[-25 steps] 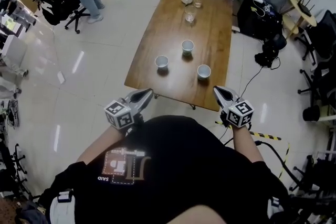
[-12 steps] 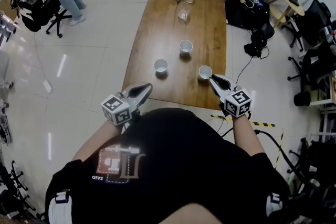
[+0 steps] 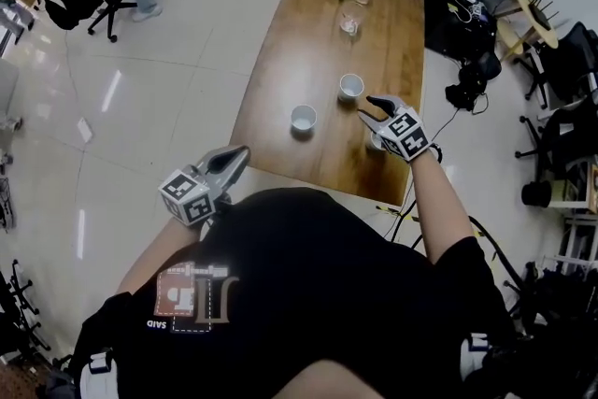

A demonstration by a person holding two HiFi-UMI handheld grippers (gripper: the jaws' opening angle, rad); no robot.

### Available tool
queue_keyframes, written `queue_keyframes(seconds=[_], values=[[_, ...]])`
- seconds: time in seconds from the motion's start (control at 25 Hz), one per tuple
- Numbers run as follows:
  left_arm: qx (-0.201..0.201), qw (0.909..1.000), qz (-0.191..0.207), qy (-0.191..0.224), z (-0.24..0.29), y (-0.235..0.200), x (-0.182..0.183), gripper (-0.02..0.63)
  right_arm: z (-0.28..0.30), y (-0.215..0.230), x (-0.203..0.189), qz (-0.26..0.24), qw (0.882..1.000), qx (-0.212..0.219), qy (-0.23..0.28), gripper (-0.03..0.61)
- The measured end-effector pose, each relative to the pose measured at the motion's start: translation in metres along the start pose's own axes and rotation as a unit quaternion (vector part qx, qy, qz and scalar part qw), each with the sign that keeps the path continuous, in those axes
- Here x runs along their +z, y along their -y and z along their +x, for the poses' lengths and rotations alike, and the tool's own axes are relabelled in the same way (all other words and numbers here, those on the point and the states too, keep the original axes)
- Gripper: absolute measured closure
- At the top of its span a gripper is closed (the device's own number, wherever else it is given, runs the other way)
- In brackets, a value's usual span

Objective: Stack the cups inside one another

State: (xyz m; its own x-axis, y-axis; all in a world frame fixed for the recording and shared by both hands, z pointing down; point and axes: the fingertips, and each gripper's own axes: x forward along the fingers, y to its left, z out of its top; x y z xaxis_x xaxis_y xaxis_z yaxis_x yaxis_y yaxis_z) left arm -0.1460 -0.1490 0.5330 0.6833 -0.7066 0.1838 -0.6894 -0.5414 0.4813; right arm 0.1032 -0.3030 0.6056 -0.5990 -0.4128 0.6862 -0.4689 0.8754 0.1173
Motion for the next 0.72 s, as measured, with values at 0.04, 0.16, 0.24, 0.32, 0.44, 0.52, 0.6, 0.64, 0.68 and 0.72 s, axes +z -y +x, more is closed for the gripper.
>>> queue_keyframes(seconds=[0.04, 0.16, 0.24, 0.32, 0.44, 0.52, 0.6, 0.64, 0.68, 0.72], values=[[0.01, 0.9999, -0.003, 0.002, -0.006, -0.003, 0.0, 0.612, 0.013, 0.003, -0.002, -0.02, 1.0, 0.0, -0.019, 0.408], [0.039, 0.9992, -0.009, 0.005, -0.02, -0.011, -0.001, 0.612, 0.052, 0.009, -0.014, -0.084, 0.993, 0.002, -0.078, 0.409], [0.054, 0.9985, -0.01, 0.005, -0.029, -0.014, -0.001, 0.612, 0.073, 0.011, -0.024, -0.116, 0.987, 0.005, -0.109, 0.41], [0.069, 0.9975, -0.013, 0.006, -0.038, -0.018, -0.005, 0.612, 0.089, 0.015, -0.036, -0.137, 0.981, 0.009, -0.138, 0.416], [0.088, 0.996, -0.016, 0.006, -0.05, -0.022, -0.008, 0.612, 0.102, 0.021, -0.051, -0.144, 0.975, 0.008, -0.168, 0.427], [0.098, 0.9949, -0.019, 0.007, -0.057, -0.024, -0.008, 0.612, 0.109, 0.02, -0.055, -0.147, 0.973, 0.007, -0.178, 0.438], [0.104, 0.9943, -0.021, 0.006, -0.063, -0.027, -0.008, 0.612, 0.115, 0.018, -0.058, -0.155, 0.97, 0.005, -0.187, 0.447], [0.106, 0.9942, -0.02, 0.006, -0.065, -0.027, -0.009, 0.612, 0.117, 0.018, -0.06, -0.159, 0.968, 0.002, -0.192, 0.458], [0.107, 0.9941, -0.018, 0.005, -0.067, -0.027, -0.009, 0.612, 0.119, 0.019, -0.061, -0.162, 0.967, -0.001, -0.197, 0.474], [0.108, 0.994, -0.018, 0.005, -0.069, -0.027, -0.01, 0.612, 0.12, 0.019, -0.063, -0.163, 0.966, -0.005, -0.201, 0.496]])
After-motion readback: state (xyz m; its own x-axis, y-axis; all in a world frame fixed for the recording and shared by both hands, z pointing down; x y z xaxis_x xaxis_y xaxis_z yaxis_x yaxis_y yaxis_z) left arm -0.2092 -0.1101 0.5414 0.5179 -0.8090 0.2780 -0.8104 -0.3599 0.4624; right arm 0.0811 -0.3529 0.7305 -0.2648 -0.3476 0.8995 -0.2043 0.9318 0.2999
